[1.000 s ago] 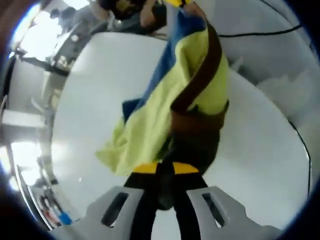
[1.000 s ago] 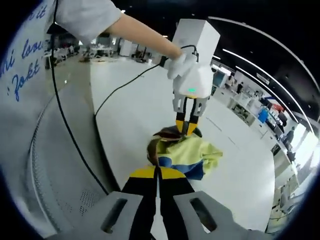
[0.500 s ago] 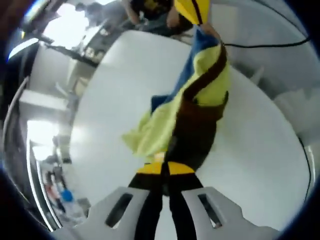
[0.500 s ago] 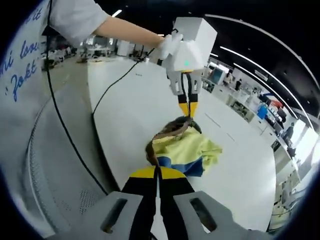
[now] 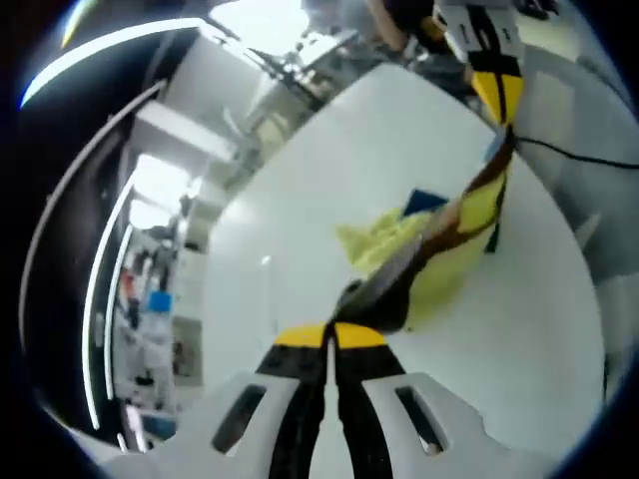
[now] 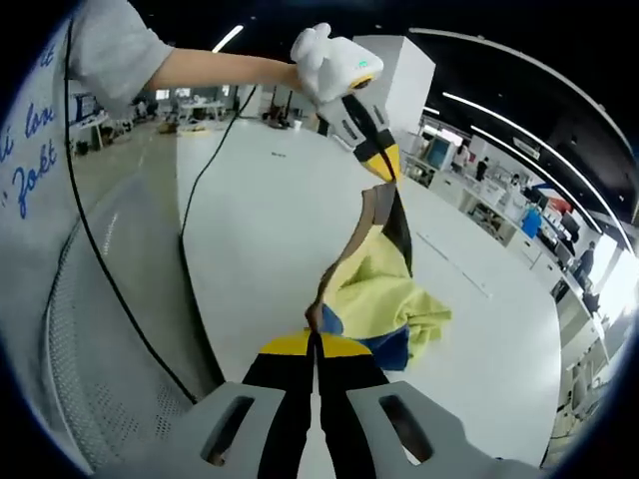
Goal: Fold the garment on the visible template until the final outline fits inside the template.
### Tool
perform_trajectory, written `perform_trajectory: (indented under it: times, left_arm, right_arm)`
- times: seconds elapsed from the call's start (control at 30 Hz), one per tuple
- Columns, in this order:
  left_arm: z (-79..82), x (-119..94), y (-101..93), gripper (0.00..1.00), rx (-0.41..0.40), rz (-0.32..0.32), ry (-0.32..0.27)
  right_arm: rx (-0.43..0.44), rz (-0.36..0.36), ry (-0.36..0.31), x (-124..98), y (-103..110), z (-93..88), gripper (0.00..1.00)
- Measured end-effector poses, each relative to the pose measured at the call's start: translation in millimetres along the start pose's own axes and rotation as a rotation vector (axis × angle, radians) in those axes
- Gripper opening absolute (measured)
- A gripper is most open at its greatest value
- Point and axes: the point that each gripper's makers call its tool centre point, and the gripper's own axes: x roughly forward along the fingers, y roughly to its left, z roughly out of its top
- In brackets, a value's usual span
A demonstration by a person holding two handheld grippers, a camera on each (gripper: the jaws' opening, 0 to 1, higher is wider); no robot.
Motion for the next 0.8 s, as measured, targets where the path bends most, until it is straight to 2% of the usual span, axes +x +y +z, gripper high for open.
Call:
perform_trajectory:
  times: [0.13,0.17,0.23,0.37,0.43,0.57,0.63,0.7,0.8]
  left_arm:
    - [12.9,-5.2,14.4,0.0,-0.048,0.042,-0.011]
    - [22.1,-5.0,23.2,0.0,-0.053,0.08,-0.022]
    - [36.9,-3.9,32.8,0.0,-0.06,0.104,-0.039]
    - [61.6,-1.6,48.7,0.0,-0.041,0.106,-0.067]
    - [68.8,1.0,54.2,0.0,-0.039,0.11,-0.071]
    - [84.7,8.1,65.5,0.0,-0.012,0.117,-0.08]
    - [86.7,13.0,73.4,0.0,-0.01,0.119,-0.083]
    - [91.6,13.8,75.4,0.0,-0.004,0.12,-0.088]
    - [92.9,15.7,81.1,0.0,-0.011,0.122,-0.089]
  right_arm:
    - [0.005,0.006,-0.001,9.4,-2.2,0.9,0.01]
    - [0.016,0.001,0.007,11.7,-5.2,-1.4,0.01]
    - [0.057,-0.001,-0.008,13.8,-8.2,-1.7,0.01]
    - [0.127,-0.009,-0.031,17.1,-14.9,-2.0,0.02]
    - [0.179,-0.034,-0.049,17.9,-20.9,-2.4,0.04]
    - [0.212,-0.055,-0.017,18.1,-24.9,-15.7,0.1]
    - [0.251,-0.073,0.001,17.7,-27.3,-24.3,0.17]
    - [0.313,-0.078,0.01,21.1,-26.6,-29.6,0.31]
    - [0.299,-0.111,0.041,30.6,-24.4,-34.5,0.5]
